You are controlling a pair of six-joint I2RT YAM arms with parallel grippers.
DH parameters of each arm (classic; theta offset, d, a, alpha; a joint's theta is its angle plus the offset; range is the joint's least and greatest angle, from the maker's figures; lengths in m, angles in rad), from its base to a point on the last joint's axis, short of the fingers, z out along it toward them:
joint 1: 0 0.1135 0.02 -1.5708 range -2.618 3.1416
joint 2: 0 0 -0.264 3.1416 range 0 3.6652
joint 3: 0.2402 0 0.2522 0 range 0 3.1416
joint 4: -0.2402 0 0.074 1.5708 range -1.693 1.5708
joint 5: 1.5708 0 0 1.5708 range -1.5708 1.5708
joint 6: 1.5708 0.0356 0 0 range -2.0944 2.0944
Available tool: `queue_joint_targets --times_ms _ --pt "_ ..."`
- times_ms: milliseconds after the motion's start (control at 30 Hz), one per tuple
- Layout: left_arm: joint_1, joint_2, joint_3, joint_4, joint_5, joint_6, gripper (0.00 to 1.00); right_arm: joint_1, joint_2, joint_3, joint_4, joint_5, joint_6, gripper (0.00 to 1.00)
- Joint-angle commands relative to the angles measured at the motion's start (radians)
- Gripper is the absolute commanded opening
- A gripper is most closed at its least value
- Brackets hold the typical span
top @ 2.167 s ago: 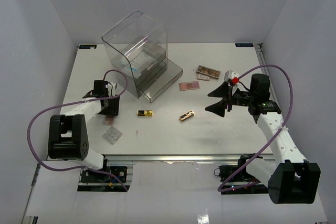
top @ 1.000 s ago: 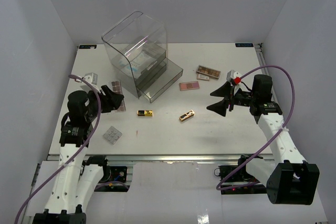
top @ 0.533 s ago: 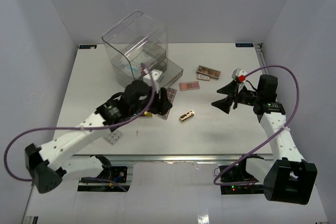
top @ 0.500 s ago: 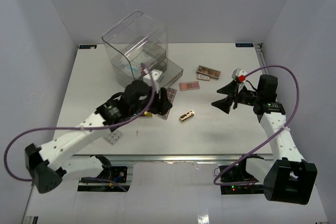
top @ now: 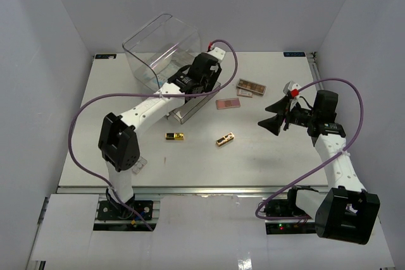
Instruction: Organize the makeup
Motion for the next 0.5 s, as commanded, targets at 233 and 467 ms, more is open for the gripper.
queue_joint_targets --times_ms 233,467 --pt "0.067 0.103 0.072 -0.026 -0.025 0.111 0.79 -0.013 0.005 -0.003 0.012 -0.014 -0.019 0.80" --pt "0.067 0.046 0.067 -0.029 0.051 0.081 0.92 -0.013 0.030 -0.007 -0.024 -0.050 -0.080 0.81"
